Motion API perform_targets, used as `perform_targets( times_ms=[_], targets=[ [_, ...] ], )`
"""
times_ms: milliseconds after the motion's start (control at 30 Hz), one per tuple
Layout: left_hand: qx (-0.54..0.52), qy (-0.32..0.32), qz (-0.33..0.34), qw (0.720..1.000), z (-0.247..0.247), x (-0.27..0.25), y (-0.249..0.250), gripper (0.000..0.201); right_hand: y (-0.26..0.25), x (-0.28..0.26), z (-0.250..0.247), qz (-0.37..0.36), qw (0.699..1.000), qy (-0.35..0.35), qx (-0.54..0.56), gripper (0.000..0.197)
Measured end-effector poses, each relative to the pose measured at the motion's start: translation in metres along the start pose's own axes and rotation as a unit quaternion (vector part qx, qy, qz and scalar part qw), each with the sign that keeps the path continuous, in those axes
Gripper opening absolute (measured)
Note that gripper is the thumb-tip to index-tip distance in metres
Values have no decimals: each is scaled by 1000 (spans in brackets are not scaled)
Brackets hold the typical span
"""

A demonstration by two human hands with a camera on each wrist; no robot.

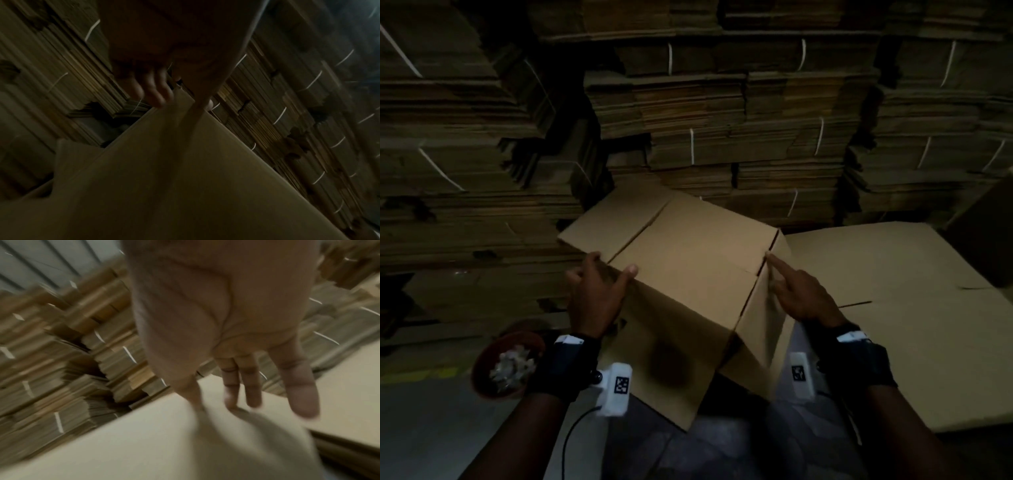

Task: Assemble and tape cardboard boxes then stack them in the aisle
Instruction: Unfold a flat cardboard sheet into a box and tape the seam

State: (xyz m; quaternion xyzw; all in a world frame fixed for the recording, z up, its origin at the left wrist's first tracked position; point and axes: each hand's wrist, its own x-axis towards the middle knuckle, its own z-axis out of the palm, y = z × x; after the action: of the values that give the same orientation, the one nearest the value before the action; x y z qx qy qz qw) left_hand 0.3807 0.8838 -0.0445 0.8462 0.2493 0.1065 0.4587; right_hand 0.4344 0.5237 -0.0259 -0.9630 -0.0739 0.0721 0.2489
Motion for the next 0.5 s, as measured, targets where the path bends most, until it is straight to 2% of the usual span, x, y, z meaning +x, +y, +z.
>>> perform_targets(
  times_ms=[67, 100, 233, 300, 400, 467, 500],
  targets=[
    [-62, 13, 5, 998, 4, 5, 5, 65, 8, -6, 3, -18, 998, -7, -59, 68],
    [-88, 18, 3, 996, 6, 5, 10, 56, 9, -10, 5, -25, 996, 4, -84, 65],
    [-191, -2, 2, 982, 20, 27, 23, 19, -6, -33, 6, -67, 983, 82, -149, 45],
    [-209, -17, 26, 977, 21, 40, 25, 12, -15, -42, 9, -82, 979, 105, -151, 34],
    [-107, -79, 137, 982, 24, 45, 32, 15, -31, -51, 16, -114, 979, 116, -124, 23],
    [-38, -143, 242, 959, 26, 28, 44, 21, -42, -55, 21, -135, 978, 101, -122, 25],
    [7, -163, 309, 937, 29, 19, 48, 28, -47, -56, 23, -142, 978, 90, -125, 26]
  ],
)
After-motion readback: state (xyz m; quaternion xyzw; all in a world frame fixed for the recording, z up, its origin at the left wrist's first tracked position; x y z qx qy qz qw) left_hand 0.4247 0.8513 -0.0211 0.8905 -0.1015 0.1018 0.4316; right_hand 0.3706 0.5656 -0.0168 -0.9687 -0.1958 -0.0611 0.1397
